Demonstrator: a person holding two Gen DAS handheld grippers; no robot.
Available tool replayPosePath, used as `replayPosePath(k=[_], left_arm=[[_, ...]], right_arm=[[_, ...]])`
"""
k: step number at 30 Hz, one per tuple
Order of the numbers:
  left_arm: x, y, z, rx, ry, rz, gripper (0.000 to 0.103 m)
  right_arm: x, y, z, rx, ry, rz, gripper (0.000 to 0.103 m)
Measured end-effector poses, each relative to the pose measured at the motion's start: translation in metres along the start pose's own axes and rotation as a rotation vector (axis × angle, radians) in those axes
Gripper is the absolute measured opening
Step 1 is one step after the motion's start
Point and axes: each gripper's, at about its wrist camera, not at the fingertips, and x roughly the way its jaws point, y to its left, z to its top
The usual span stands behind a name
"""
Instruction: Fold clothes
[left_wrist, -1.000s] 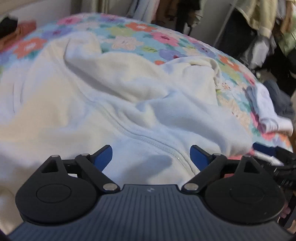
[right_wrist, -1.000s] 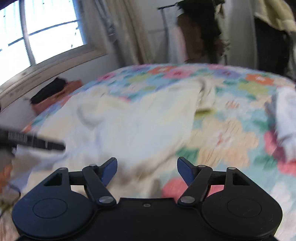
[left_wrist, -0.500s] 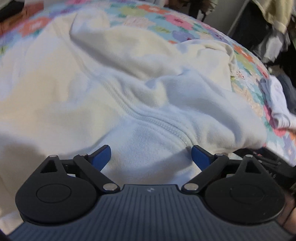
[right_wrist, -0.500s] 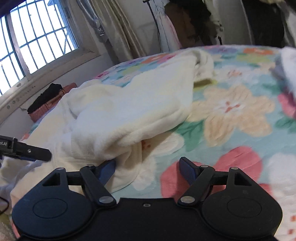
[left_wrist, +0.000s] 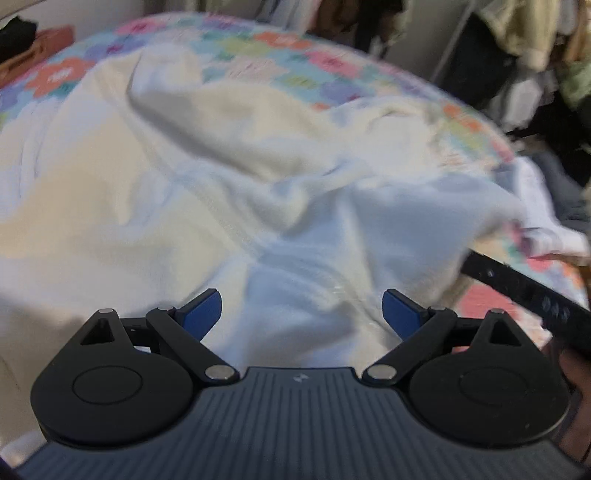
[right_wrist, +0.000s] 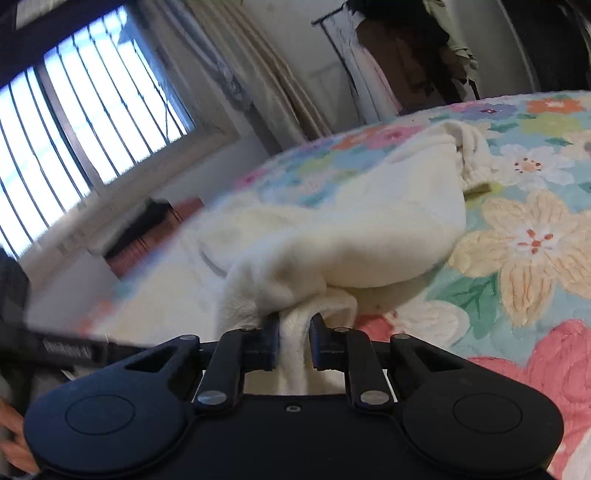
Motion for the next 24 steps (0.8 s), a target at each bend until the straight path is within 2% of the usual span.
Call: replayPosePath(k=[4, 6, 8, 10, 12, 14, 16, 18, 20, 22, 24], left_arm=[[-0.039, -0.011, -0.017, -0.013, -0.074, -0.103, 0.098], [-0.047, -0.016, -0.036, -0.03, -0.062, -0.09, 0.098], [-0.048, -0.024, -0.058, -0.038, -0.019, -0.075, 0.098], [-0.041, -0.032, -0.074, -0.067, 0.058, -0.142, 0.098], [-0.024, -0.035, -0.081, -0.139, 0.162, -0.222, 0.098], [-0.014, -0.039, -0.084, -0.196, 0.166, -0.199, 0.098], [-0.007, -0.043, -0.081, -0.184, 0.1, -0.074, 0.098], [-0.002, -0.048, -0.077, -0.13, 0.042, 0.096, 0.098], [0.005, -0.052, -0.074, -0.093, 0.073, 0.118, 0.098], [0.006, -0.055, -0.076, -0.088, 0.092, 0.065, 0.098], [0.01, -0.061, -0.081, -0.071, 0.106, 0.009, 0.1]], right_arm=[[-0.036, 0.004, 0.01, -0.002, -0.041, 0.005, 0.018], [-0.052, 0.005, 0.005, -0.004, -0.054, -0.001, 0.018], [-0.063, 0.006, -0.003, 0.003, -0.062, 0.003, 0.018], [-0.065, 0.01, -0.009, -0.018, -0.064, -0.016, 0.018], [-0.066, 0.014, -0.008, -0.022, -0.081, -0.002, 0.018], [-0.069, 0.02, -0.006, -0.024, -0.099, 0.014, 0.018], [-0.071, 0.025, -0.002, -0.027, -0.11, 0.03, 0.017], [-0.072, 0.027, 0.003, -0.028, -0.115, 0.037, 0.017], [-0.07, 0.028, 0.013, -0.021, -0.118, 0.049, 0.017], [-0.067, 0.032, 0.025, -0.039, -0.126, 0.052, 0.017], [-0.061, 0.047, 0.036, -0.143, -0.135, 0.017, 0.017]])
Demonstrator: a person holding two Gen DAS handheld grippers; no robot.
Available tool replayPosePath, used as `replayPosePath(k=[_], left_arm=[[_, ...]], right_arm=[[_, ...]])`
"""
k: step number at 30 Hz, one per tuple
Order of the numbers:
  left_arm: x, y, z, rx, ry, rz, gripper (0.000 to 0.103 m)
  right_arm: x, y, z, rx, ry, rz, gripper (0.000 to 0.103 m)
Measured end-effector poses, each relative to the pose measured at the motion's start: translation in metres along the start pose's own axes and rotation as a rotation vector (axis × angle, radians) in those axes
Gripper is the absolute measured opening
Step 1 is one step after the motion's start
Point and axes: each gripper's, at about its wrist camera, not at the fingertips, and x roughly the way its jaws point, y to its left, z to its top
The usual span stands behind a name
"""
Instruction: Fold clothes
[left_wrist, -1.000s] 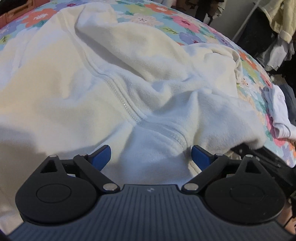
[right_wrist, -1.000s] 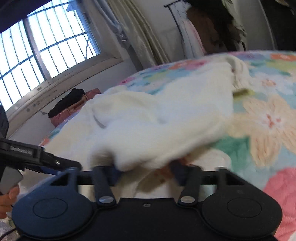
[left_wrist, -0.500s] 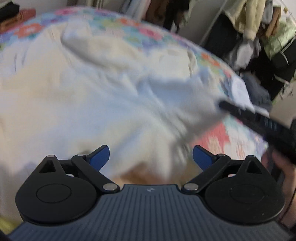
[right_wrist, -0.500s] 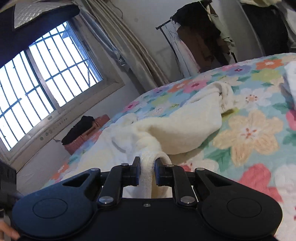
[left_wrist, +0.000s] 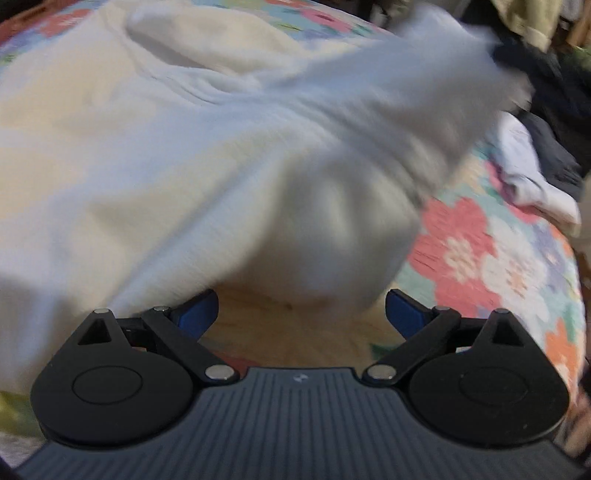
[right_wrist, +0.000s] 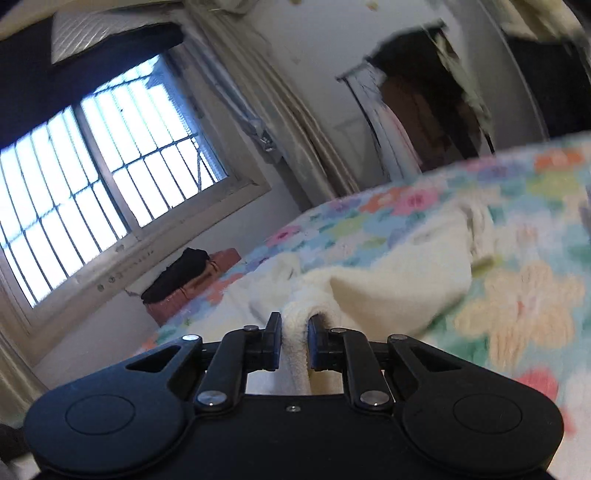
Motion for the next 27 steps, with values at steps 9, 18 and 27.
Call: replayPosePath(k=[9, 18, 27], left_arm=[[-0.009, 0.023, 0.011, -0.165, -0.155, 0.065, 0.024], [-0.029, 0.035, 0.007, -0.226, -0.226, 0.124, 0.016], [-0.025, 0.05, 0.008, -0.204, -0.191, 0.134, 0.016]], right_arm=[[0.006, 0.006, 0.01, 0.008, 0.013, 0.043, 0.017], [-0.012, -0.039, -0.037, 0.238, 0.121, 0.011, 0.028], [0.002, -0.078, -0.081, 0.483, 0.163, 0.011, 0.081]])
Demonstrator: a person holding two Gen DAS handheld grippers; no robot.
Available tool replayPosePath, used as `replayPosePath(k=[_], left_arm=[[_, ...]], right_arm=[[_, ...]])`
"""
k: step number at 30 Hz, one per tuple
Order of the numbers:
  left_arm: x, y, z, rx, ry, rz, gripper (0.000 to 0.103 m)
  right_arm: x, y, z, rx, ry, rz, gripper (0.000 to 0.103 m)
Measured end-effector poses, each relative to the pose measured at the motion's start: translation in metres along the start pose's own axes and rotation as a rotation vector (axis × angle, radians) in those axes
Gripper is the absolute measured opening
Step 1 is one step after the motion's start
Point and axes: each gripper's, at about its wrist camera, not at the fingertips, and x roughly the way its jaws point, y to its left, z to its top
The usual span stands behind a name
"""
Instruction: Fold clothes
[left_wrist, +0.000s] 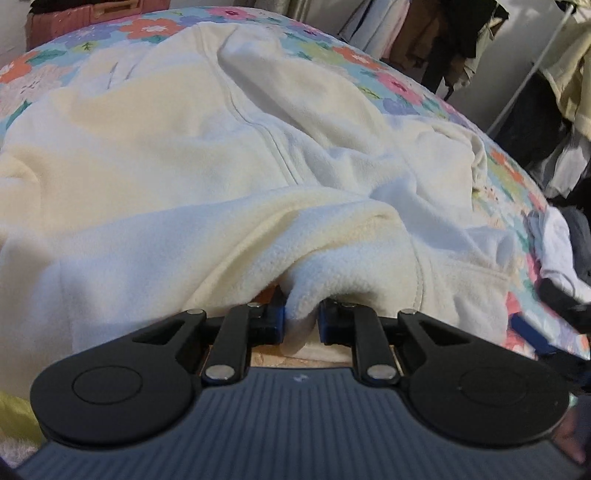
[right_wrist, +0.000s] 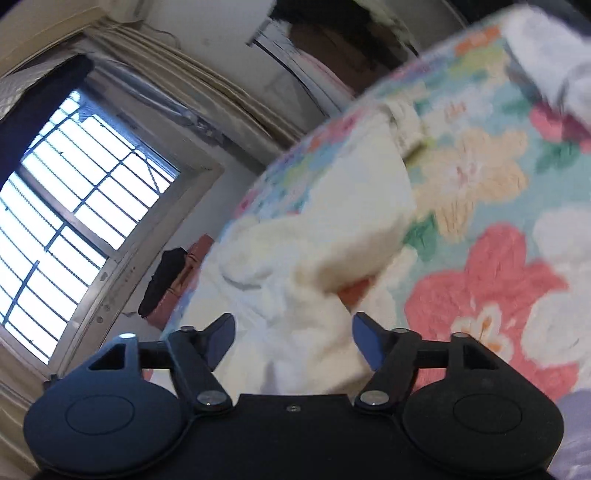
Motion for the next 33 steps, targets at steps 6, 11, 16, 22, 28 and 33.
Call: replayPosePath(k=[6, 11, 16, 22, 28, 33], left_arm=[[-0.001, -0.005, -0.001, 0.046, -0.011, 0.014, 0.012], [-0.01, -0.013, -0.004, 0.094, -0.052, 0.057, 0.012], [-0.055, -0.023, 0.005, 0.096, -0.119, 0.043, 0.012], [-0.137, -0.058, 0.013, 0.116, -0.158, -0.055, 0.012], [-0.077, -0.087, -0.03, 0.14, 0.156, -0.106, 0.014], [-0.044, -0.099, -0.063, 0.232, 0.231, -0.019, 0.016]], right_arm=[[0.028, -0.018, -0.048, 0.034, -0.054, -0.08, 0.083], [0.043, -0.006, -0.028, 0.017, -0.006, -0.075, 0.039], [0.008, 0.054, 0.02, -0.071, 0.018, 0.041, 0.019], [-0.086, 0.13, 0.043, -0.325, -0.094, 0.02, 0.006], [-0.084, 0.072, -0.002, -0.341, -0.1, -0.339, 0.006], [-0.065, 0.026, -0.029, -0.296, -0.071, -0.421, 0.005]])
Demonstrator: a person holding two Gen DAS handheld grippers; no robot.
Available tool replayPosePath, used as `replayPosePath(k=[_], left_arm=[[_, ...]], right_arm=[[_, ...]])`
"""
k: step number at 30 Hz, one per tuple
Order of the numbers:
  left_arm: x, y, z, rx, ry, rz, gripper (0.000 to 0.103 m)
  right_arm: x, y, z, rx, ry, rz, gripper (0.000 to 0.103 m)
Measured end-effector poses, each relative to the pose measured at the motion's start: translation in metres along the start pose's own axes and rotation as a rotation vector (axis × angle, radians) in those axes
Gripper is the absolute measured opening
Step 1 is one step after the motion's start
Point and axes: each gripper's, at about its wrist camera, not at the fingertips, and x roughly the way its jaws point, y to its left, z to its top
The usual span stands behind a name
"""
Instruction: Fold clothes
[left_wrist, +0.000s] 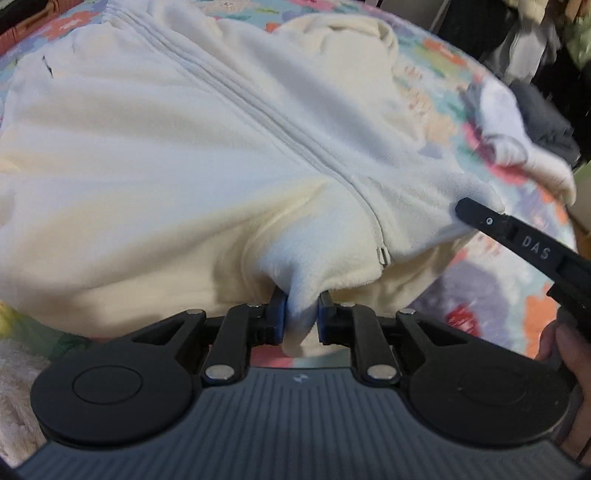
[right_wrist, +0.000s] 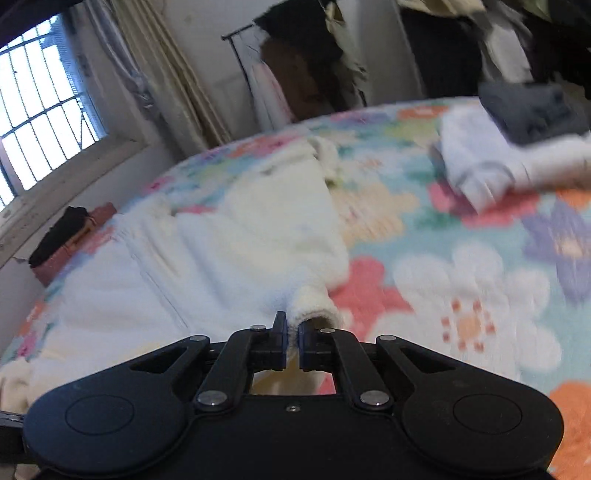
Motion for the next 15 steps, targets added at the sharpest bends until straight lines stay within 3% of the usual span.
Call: replayPosePath(k=[3, 5, 7, 10, 15], left_arm=[[-0.02, 0.01, 0.001, -0.011, -0.03, -0.008, 0.023], [-0.041, 0.022, 0.006, -0.011, -0.074, -0.009, 0.042], [-0.067, 0.039, 0.009, -0.01, -0.141, 0.04, 0.05], [-0.098, 0.069, 0.016, -0.033, -0.205, 0.165, 0.054], [-0.131, 0.136, 0.014, -0.17, -0.238, 0.253, 0.058]], right_arm=[[0.009, 0.003, -0.006, -0.054, 0.015, -0.026, 0.007], [0.012, 0.003, -0.005, -0.067, 0.0, -0.045, 0.011], [0.009, 0.002, -0.004, -0.073, 0.0, -0.06, 0.015], [0.002, 0.0, -0.003, -0.095, -0.003, -0.077, 0.018], [-0.021, 0.004, 0.004, -0.098, -0.054, -0.081, 0.025]])
